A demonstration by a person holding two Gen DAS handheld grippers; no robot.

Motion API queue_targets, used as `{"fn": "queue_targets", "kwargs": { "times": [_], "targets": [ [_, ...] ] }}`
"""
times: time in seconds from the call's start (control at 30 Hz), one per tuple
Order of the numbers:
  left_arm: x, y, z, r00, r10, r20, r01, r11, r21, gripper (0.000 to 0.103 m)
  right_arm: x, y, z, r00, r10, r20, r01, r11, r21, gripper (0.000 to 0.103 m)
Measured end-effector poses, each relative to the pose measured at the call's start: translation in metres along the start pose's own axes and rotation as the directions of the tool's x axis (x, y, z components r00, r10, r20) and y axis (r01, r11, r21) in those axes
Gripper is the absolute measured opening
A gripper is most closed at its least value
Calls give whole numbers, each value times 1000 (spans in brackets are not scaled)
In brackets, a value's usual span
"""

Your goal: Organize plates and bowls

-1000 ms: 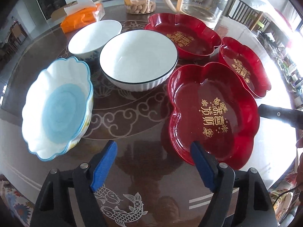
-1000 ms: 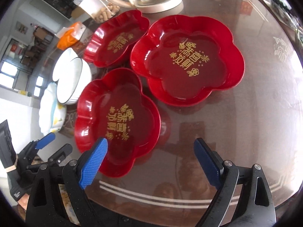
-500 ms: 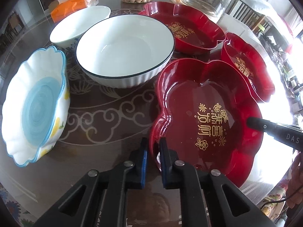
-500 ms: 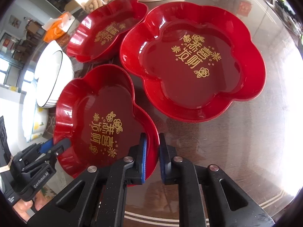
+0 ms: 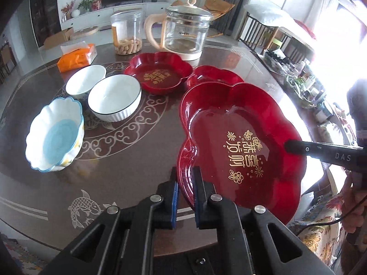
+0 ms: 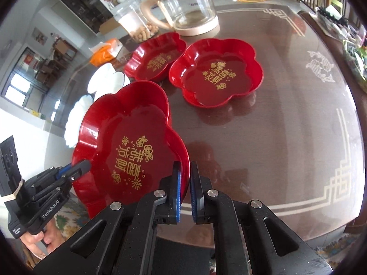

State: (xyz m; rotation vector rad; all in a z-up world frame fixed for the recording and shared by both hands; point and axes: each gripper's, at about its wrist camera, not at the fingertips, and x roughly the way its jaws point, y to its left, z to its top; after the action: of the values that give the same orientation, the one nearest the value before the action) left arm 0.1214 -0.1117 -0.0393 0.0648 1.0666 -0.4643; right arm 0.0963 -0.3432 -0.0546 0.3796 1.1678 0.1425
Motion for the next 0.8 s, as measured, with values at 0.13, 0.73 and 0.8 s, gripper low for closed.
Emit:
{"fn": "queue_targets", "kwargs": {
  "times": [0.13,0.73,0.8],
  "targets": [
    [27,-39,-6,999,-3,-33,4,998,57,10,-9,-26,-21,999,-42,-2,42,998,35,10],
    [124,-81,-25,990,8,-143,2,998,67,11,36,-134,-44,987,-147,-65,157,970,184,16],
    [123,-75,-25,988,-27,-153,34,998,44,11,34,-133,-45,989,-146,-35,150,968,200,45]
  ]
}}
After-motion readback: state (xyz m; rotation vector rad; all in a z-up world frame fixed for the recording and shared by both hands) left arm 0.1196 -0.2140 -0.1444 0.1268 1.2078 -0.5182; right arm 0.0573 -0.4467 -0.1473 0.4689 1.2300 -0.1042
